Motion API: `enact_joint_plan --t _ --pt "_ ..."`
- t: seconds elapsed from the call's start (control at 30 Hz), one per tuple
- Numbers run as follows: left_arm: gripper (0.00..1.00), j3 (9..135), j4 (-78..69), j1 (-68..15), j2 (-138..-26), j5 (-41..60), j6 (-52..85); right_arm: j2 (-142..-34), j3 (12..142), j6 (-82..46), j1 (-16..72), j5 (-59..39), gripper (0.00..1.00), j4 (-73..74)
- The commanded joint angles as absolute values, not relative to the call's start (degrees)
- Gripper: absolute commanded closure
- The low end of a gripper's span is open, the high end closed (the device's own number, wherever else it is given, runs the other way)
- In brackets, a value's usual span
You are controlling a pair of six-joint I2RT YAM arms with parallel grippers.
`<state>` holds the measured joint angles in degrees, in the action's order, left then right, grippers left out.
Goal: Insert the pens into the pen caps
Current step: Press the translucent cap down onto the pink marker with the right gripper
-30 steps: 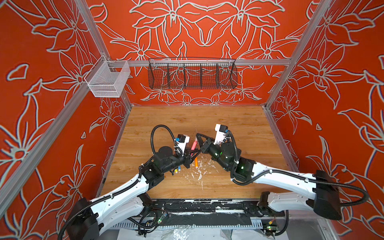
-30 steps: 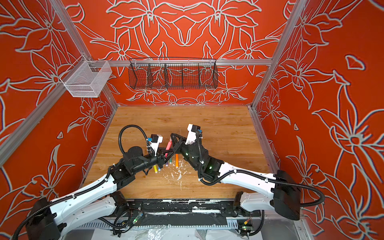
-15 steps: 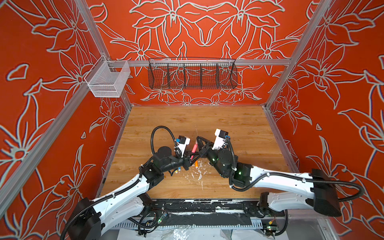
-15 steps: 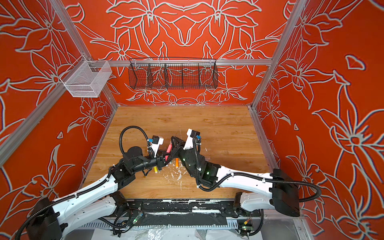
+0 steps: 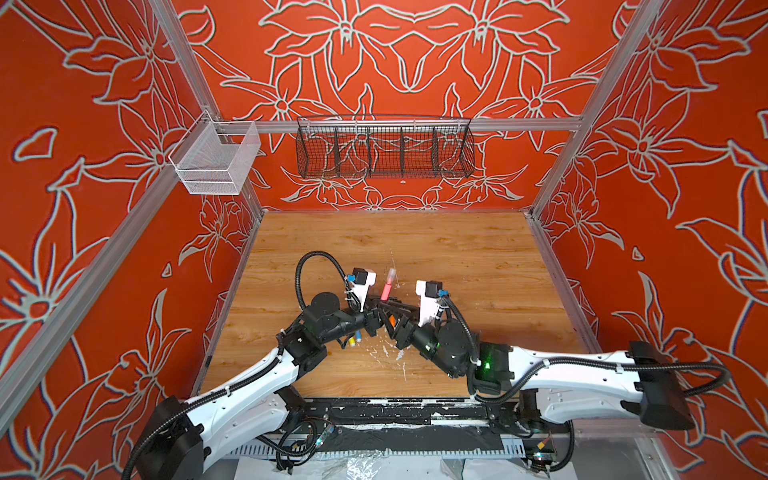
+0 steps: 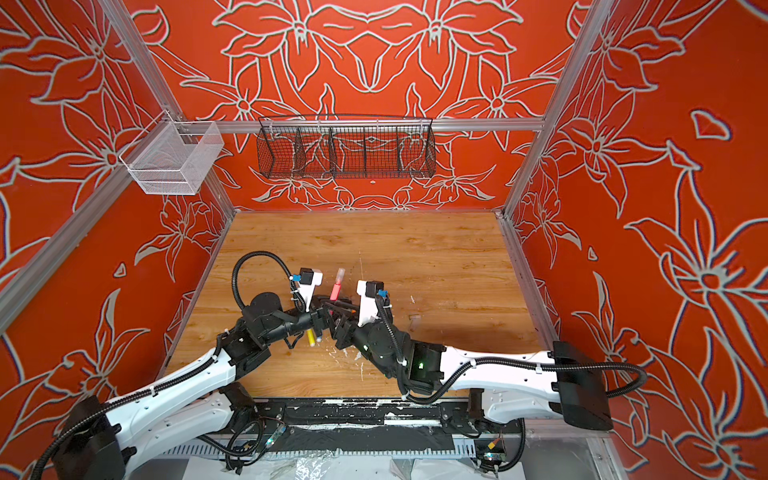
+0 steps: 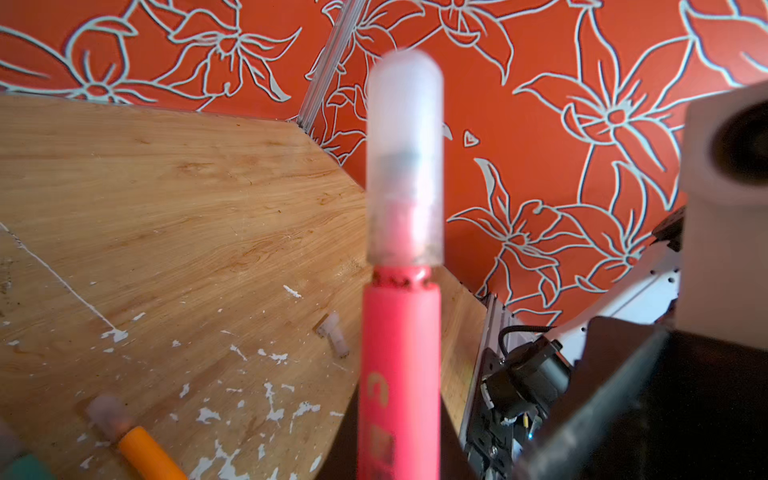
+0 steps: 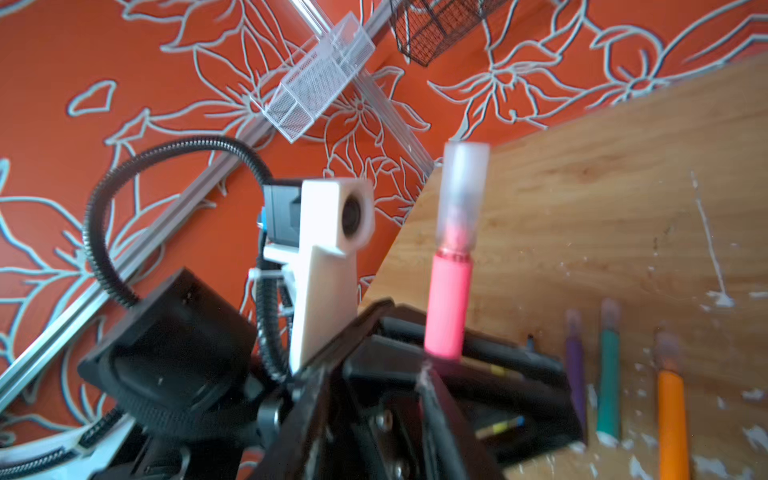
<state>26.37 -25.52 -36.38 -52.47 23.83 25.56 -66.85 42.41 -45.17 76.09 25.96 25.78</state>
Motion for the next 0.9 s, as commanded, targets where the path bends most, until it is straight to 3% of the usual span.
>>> enact_joint_plan --t 0.0,0.23,0.6,0.87 --pt "1.0 25.9 -29.5 -36.3 -51.56 22.85 24.77 -63.26 41.75 -43.53 76.23 23.18 0.52 23.09" --pt "1.0 24.85 -30.77 -36.39 -50.67 23.78 22.24 -55.73 44.64 -41.9 74.77 27.85 0.32 13.12" --pt "1.0 25.31 -30.17 -37.35 -51.06 24.7 20.3 -62.84 57.16 -45.32 61.82 17.67 0.36 1.82" --pt "1.0 25.49 -29.79 -37.62 -51.06 24.13 20.07 -70.29 64.91 -41.19 60.7 11.87 0.37 -0.47"
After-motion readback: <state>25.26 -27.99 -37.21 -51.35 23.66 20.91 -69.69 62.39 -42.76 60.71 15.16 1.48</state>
